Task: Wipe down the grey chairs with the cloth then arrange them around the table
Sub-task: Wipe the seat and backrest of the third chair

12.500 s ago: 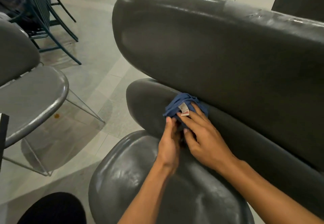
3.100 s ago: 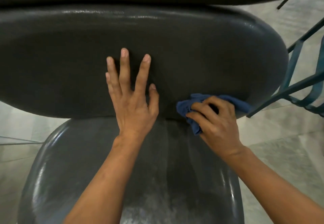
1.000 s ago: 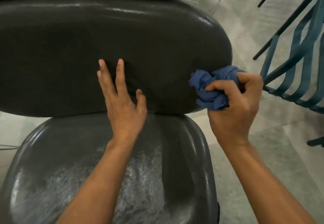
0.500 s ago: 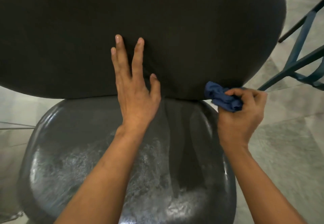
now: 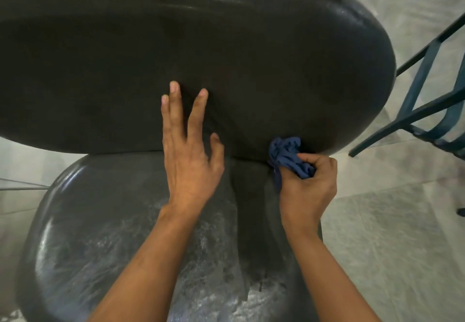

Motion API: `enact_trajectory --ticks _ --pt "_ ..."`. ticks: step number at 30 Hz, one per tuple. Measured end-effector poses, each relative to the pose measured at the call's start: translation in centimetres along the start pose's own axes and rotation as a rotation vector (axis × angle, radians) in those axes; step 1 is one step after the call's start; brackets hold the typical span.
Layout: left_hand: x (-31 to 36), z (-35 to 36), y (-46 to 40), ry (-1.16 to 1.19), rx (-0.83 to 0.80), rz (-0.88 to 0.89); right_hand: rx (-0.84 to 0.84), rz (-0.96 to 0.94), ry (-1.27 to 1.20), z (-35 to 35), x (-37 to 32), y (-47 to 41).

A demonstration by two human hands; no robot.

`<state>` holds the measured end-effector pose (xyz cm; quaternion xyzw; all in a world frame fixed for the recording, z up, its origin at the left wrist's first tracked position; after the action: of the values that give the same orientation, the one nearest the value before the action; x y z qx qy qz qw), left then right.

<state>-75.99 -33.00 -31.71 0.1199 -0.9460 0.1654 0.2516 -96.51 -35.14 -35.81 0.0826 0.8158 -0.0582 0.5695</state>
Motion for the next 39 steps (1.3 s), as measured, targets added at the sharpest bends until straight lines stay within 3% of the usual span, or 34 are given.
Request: enact_trajectory --ticks 4,11,14,19,22,26,32,39 --pt "0.3 -0.9 0.1 0.001 -0.055 -0.027 0.095 -0.205 -0.101 -0.5 -9.0 -1.1" --pt "0.8 -4.4 -0.3 0.014 -0.106 -0.085 0.179 -0.475 -0.043 -1.6 -21.2 -4.1" --pt "1.1 -5.8 -1.1 0.043 -0.075 -0.110 0.144 -0.520 0.104 -1.8 -21.8 -4.3" --pt "1.0 -7.0 -1.5 0.079 -0.123 -0.179 -0.064 -0.550 0.464 -1.8 -17.3 -2.8" --pt "0.5 -7.3 -0.7 0.108 -0.165 -0.263 -0.249 -0.474 0.663 -1.0 -13.4 -1.6" --pt "0.5 -7.8 1.5 0.209 -0.226 -0.328 -0.431 -0.293 0.701 -0.9 -10.3 0.5" --pt "1.0 -9.2 6.8 0.431 -0.380 -0.486 -0.601 -0.094 0.512 -1.8 -13.2 4.7" --pt "5.4 -15.1 13.3 0.779 -0.447 -0.551 -0.958 0.166 0.219 -3.8 -18.5 10.0"
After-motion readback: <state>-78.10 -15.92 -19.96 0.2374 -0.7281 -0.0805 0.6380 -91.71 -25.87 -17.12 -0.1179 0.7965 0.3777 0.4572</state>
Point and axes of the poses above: each hand's wrist, its own y-axis away from the middle knuckle, its own z-axis out of the palm, x = y × z, the point moved 5 cm from there along -y, towards the middle knuckle, and after that the axes turned 10 degrees about -x, right-handed, at the moved point
